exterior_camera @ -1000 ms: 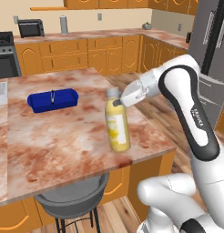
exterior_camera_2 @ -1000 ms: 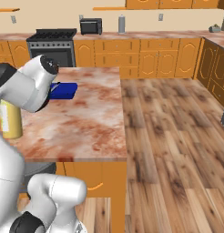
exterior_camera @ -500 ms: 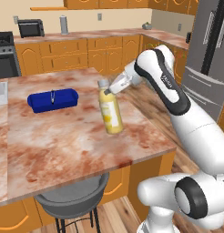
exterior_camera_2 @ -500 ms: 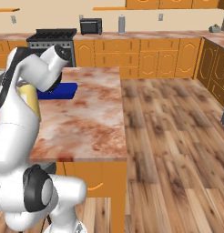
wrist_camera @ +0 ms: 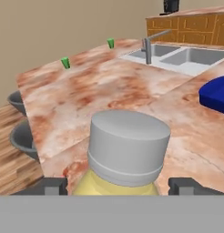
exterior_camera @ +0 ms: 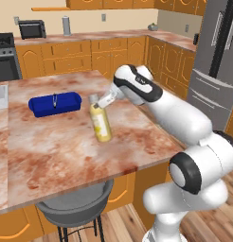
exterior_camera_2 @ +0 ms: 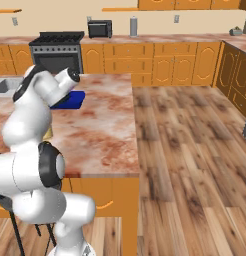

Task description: Place the drinks on the dining counter in a tight cluster.

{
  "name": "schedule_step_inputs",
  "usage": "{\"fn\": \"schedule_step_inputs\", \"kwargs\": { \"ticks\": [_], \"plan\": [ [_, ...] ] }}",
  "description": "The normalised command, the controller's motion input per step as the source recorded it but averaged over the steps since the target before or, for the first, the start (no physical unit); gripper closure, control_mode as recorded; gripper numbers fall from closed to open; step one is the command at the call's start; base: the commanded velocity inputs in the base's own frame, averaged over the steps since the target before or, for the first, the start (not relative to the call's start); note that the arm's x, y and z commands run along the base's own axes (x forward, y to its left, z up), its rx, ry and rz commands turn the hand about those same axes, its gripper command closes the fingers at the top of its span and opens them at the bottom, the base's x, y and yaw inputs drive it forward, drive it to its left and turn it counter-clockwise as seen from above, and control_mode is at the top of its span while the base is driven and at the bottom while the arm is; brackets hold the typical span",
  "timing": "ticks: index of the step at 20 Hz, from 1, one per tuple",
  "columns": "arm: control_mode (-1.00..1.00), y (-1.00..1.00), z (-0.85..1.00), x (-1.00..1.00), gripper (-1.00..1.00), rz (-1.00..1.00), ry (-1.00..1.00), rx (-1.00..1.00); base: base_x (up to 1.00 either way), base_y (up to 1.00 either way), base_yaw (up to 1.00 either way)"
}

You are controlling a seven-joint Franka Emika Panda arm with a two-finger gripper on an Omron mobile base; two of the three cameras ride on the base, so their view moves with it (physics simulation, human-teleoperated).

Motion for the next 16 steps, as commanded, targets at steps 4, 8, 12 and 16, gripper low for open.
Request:
{"fn": "schedule_step_inputs", "kwargs": {
  "ticks": [4, 8, 12, 16],
  "plan": [
    [-1.00, 0.29, -0.79, 0.37, 1.00, 0.04, -0.09, 0.11, 0.00, 0.00, 0.00],
    [-1.00, 0.20, -0.62, 0.26, 1.00, 0.14, -0.19, 0.21, 0.00, 0.00, 0.00],
    [-1.00, 0.11, -0.37, 0.04, 1.00, 0.24, -0.13, 0.15, 0.00, 0.00, 0.00],
    [-1.00, 0.13, -0.31, 0.02, 1.00, 0.22, -0.14, 0.00, 0.00, 0.00, 0.00]
  ]
}}
